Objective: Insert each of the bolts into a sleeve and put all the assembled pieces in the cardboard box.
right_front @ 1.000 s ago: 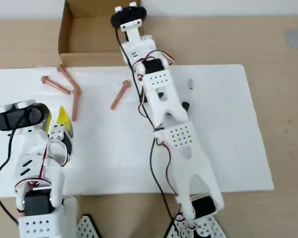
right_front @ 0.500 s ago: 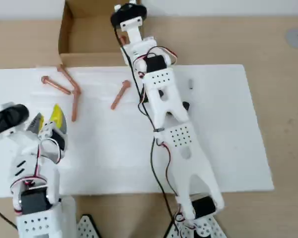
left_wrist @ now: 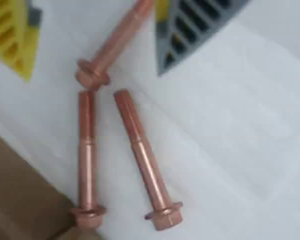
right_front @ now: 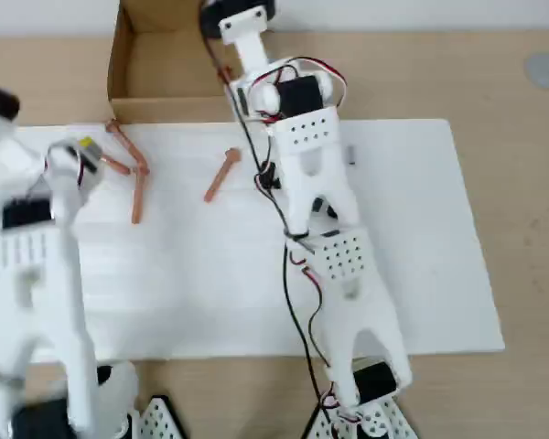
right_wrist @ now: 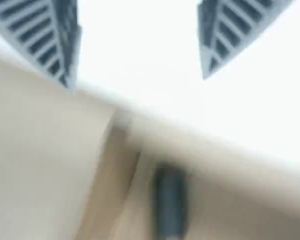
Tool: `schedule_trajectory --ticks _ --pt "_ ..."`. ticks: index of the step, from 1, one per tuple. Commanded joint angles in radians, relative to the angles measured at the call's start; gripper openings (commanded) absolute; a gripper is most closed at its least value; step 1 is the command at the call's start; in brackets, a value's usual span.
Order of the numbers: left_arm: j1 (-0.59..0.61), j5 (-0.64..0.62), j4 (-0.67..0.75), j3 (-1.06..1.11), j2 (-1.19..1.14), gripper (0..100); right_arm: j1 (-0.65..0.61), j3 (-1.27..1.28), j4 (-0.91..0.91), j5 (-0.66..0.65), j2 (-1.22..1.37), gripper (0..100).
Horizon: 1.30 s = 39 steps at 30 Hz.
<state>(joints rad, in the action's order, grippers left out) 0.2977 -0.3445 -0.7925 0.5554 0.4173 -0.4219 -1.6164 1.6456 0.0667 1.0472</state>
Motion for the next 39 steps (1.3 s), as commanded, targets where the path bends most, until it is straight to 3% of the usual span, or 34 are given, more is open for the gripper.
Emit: schedule_trajectory --ticks 1,8,16,28,39 --pt "0.017 -0.054 -0.049 -0.284 -0.266 18 -0.025 -0.050 0.144 -0.011 -0.133 19.9" --pt "0.018 -0.140 -0.192 -0.689 -0.641 12 -0.028 -0.048 0.143 -0.011 -0.170 19.9" --pt "0.035 -0.206 -0.384 -1.082 -0.938 11 -0.024 -0.048 0.143 -0.012 -0.170 19.9" --pt "0.038 -0.212 -0.667 -1.622 -1.354 11 -0.022 -0.048 0.143 -0.012 -0.168 19.8" --pt "0.009 -0.245 -0.718 -1.815 -1.547 11 -0.024 -0.048 0.143 -0.012 -0.168 19.8"
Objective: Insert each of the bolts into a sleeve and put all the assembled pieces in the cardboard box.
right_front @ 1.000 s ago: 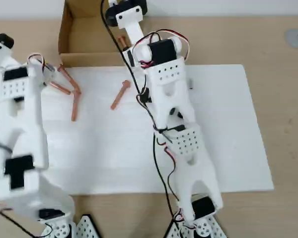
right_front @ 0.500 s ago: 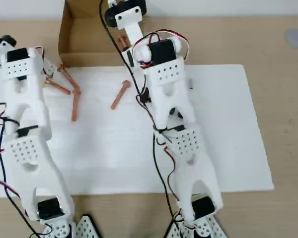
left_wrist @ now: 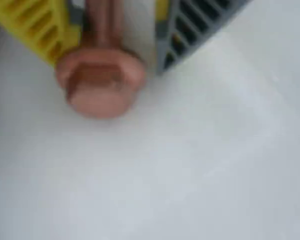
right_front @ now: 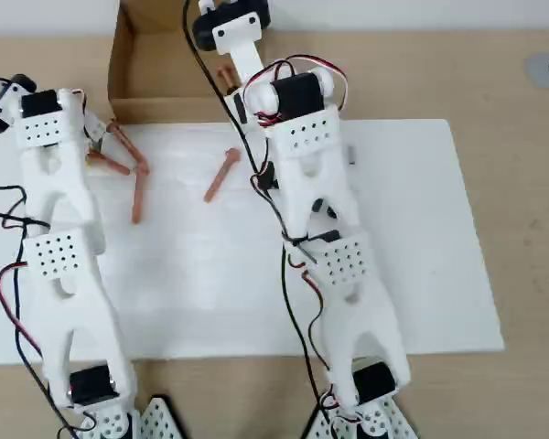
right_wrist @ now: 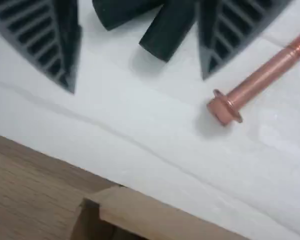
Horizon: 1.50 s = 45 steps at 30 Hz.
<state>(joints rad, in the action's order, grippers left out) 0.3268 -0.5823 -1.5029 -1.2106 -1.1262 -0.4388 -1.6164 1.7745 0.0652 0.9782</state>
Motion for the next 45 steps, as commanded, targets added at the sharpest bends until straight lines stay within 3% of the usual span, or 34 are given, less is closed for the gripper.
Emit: schedule_trajectory --ticks 1,12,16,25,30,34,45 --pt "-0.028 -0.008 -0.008 -0.049 -0.010 11 -0.007 -0.048 0.014 -0.011 -0.099 19.7" --pt "-0.066 -0.009 -0.112 -0.040 -0.015 10 -0.007 -0.048 0.014 -0.011 -0.101 19.7" --pt "-0.061 -0.008 -0.132 -0.048 -0.015 0 -0.007 -0.048 0.014 -0.011 -0.104 19.7" --pt "-0.012 -0.002 -0.150 -0.057 -0.004 1 -0.005 -0.048 0.014 -0.011 -0.105 19.6" --pt "-0.017 0.068 -0.250 -0.230 0.025 1 -0.008 -0.048 0.014 -0.011 -0.105 19.6" --pt "-0.011 0.120 -0.253 -0.345 0.101 1 -0.010 -0.048 0.014 -0.011 -0.105 19.6" --pt "-0.011 0.322 -0.253 0.017 0.510 1 -0.007 -0.048 0.015 -0.011 -0.105 19.6"
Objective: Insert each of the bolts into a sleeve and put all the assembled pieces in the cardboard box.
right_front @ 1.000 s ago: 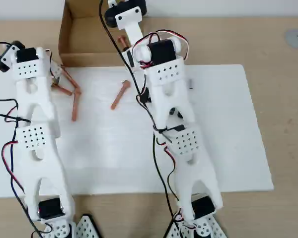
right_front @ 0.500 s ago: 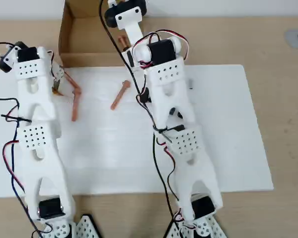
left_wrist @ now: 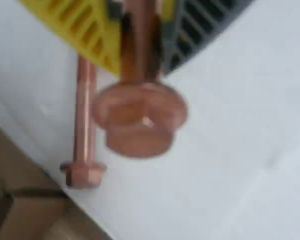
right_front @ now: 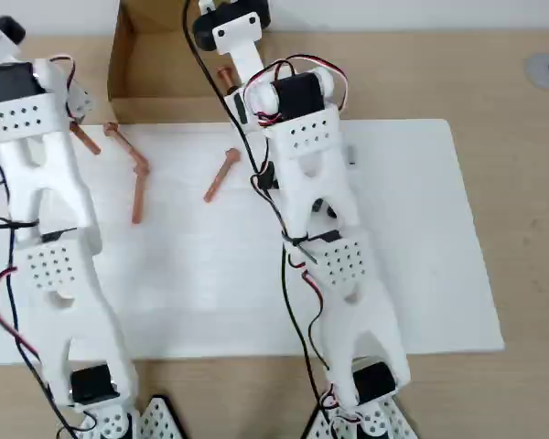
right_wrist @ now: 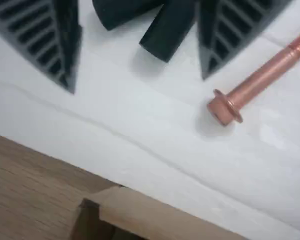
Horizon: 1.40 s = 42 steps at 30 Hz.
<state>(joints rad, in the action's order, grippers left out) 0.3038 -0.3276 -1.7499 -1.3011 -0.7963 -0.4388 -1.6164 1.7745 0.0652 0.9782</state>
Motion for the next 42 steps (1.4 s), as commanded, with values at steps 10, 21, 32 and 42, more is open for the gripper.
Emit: schedule_trajectory --ticks 10,21,32,42 --pt "0.028 0.373 0.011 0.646 0.889 2 -0.062 0.446 0.017 0.025 -0.303 19.6" --pt "-0.003 0.440 0.413 1.432 1.319 2 -0.076 0.978 -0.025 0.416 -0.535 19.6" --pt "-0.123 0.433 0.631 1.921 1.865 2 -0.073 0.839 -0.112 0.506 -0.360 19.5" --pt "-0.121 0.434 0.623 2.041 2.066 2 -0.051 0.615 -0.114 0.425 -0.174 12.2"
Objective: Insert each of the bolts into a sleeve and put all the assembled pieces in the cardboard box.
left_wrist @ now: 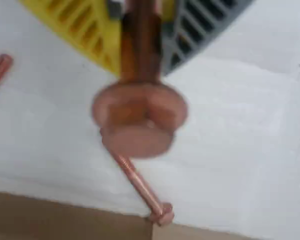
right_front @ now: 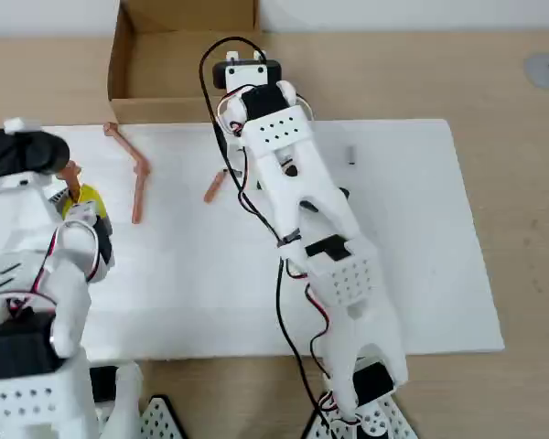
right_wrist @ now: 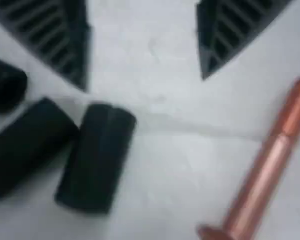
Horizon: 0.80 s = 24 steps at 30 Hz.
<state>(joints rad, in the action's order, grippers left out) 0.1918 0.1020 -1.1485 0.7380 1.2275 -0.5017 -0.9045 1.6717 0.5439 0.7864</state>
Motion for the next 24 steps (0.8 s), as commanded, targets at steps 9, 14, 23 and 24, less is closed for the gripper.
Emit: schedule_trajectory --ticks 9,14,23,24 --pt "-0.009 0.009 -0.020 0.003 0.070 2 0.093 -0.278 0.034 -0.106 0.128 11.7" --pt "-0.015 0.009 -0.014 0.003 0.065 2 0.124 -0.294 0.095 -0.107 0.134 11.8" --pt "-0.015 0.006 -0.015 0.003 0.064 2 0.068 -0.268 0.094 -0.109 0.148 11.8" --pt "-0.015 0.006 -0.015 0.003 0.064 2 0.068 -0.262 0.092 -0.109 0.159 11.8"
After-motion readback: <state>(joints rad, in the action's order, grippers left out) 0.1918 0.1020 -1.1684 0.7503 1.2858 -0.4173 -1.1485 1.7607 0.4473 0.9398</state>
